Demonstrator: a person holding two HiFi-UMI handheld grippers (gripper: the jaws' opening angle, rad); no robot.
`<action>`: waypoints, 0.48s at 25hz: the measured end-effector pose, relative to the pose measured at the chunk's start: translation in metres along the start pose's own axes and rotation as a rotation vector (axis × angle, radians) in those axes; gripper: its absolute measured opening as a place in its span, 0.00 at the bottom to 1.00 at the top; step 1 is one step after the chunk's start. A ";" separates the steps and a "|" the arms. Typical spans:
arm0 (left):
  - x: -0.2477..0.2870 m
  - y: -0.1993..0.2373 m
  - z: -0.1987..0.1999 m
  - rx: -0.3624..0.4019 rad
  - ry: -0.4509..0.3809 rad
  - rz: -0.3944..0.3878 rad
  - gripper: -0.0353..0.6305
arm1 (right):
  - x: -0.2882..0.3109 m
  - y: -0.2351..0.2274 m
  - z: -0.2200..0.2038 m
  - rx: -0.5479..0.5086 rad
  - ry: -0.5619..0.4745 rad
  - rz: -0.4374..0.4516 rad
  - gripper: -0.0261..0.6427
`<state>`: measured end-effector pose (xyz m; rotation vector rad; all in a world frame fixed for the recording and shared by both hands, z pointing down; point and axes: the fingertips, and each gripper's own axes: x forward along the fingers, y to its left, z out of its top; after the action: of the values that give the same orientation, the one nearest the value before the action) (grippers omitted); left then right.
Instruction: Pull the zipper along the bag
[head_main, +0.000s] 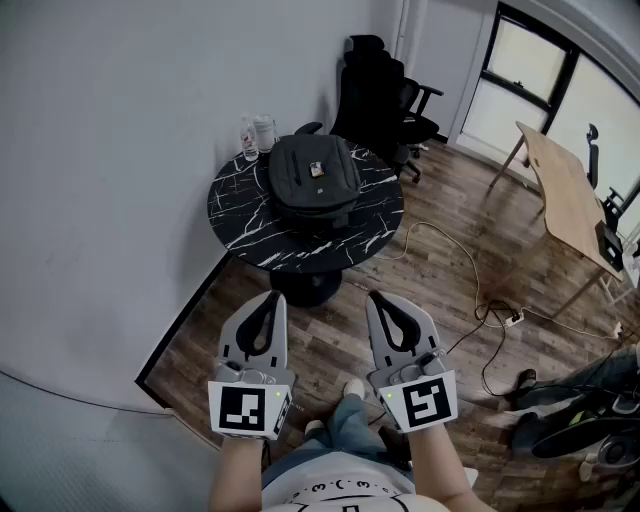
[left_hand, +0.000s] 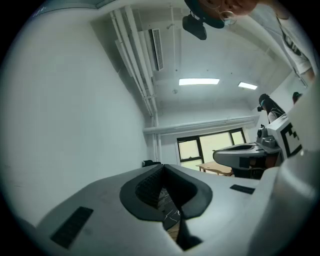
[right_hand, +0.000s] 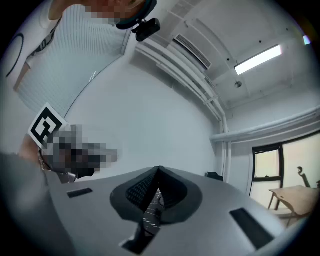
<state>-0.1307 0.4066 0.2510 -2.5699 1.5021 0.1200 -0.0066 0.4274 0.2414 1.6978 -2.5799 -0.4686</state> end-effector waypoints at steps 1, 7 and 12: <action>-0.001 -0.001 0.000 -0.001 0.001 0.001 0.08 | -0.002 0.001 0.001 -0.007 0.000 0.002 0.12; -0.007 -0.003 0.000 -0.005 -0.005 0.004 0.08 | -0.010 0.003 0.000 -0.005 0.004 -0.006 0.12; -0.005 0.000 0.000 -0.011 -0.008 0.011 0.08 | -0.011 0.000 -0.006 0.021 0.039 -0.005 0.12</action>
<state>-0.1335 0.4112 0.2515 -2.5669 1.5179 0.1404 -0.0010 0.4358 0.2485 1.7033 -2.5631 -0.4062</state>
